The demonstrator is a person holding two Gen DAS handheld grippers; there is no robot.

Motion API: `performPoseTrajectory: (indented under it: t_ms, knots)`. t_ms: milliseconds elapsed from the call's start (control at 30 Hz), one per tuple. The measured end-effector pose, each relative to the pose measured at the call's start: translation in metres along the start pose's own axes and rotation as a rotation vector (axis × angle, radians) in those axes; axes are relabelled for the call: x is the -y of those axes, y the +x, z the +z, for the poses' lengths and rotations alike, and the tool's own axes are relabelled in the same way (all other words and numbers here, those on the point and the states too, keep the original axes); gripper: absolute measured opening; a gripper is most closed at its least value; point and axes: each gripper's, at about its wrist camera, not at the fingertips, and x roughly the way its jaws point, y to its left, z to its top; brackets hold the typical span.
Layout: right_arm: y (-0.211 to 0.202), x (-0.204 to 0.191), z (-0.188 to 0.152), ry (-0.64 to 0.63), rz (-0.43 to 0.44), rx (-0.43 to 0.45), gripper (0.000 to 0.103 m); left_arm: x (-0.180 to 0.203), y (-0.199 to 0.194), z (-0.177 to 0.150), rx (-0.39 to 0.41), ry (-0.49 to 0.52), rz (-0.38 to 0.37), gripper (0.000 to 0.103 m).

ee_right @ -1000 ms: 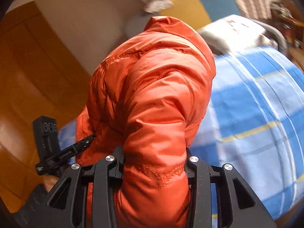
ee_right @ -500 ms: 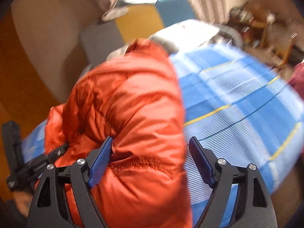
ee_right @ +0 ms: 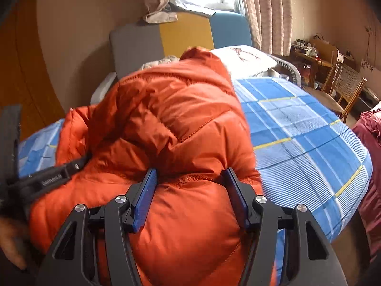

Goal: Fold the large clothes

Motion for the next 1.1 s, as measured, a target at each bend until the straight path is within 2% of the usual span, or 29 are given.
performPoseTrajectory:
  t_ms: [100,200,333,367,467,533,633,700,767,933,1100]
  knots:
    - [0.010,-0.006,-0.002,-0.017,-0.007,-0.013,0.059,-0.006,0.002,0.005,-0.010,-0.024,0.010,0.021]
    - [0.009,-0.006,0.002,-0.033,-0.004,-0.027,0.059,-0.003,-0.013,0.011,-0.009,-0.038,0.035,0.023]
    - [0.004,0.003,0.003,-0.030,0.003,-0.022,0.059,0.005,-0.046,0.016,0.065,-0.031,0.052,0.028]
    - [0.003,0.005,0.003,-0.031,0.006,-0.020,0.059,0.011,-0.057,0.019,0.105,-0.016,0.060,0.029]
    - [-0.002,0.006,0.003,-0.033,0.007,-0.022,0.059,0.028,-0.069,0.032,0.140,0.020,0.031,0.032]
    - [-0.005,0.006,0.004,-0.033,0.006,-0.025,0.059,0.044,-0.064,0.039,0.149,0.068,0.012,0.032]
    - [-0.008,0.004,0.006,-0.051,-0.008,-0.028,0.059,0.060,-0.041,0.047,0.100,0.094,0.002,0.032]
    - [-0.008,0.002,0.007,-0.059,-0.018,-0.033,0.059,0.065,-0.025,0.046,0.069,0.116,0.037,0.030]
    - [-0.007,0.000,0.008,-0.071,-0.028,-0.039,0.059,0.060,-0.011,0.043,0.048,0.117,0.048,0.031]
    - [0.002,-0.012,0.008,-0.117,-0.048,-0.061,0.063,0.045,0.000,0.029,0.063,0.139,0.041,0.031]
    - [0.016,-0.022,0.008,-0.171,-0.064,-0.092,0.065,0.031,0.015,0.017,0.075,0.113,0.012,0.031]
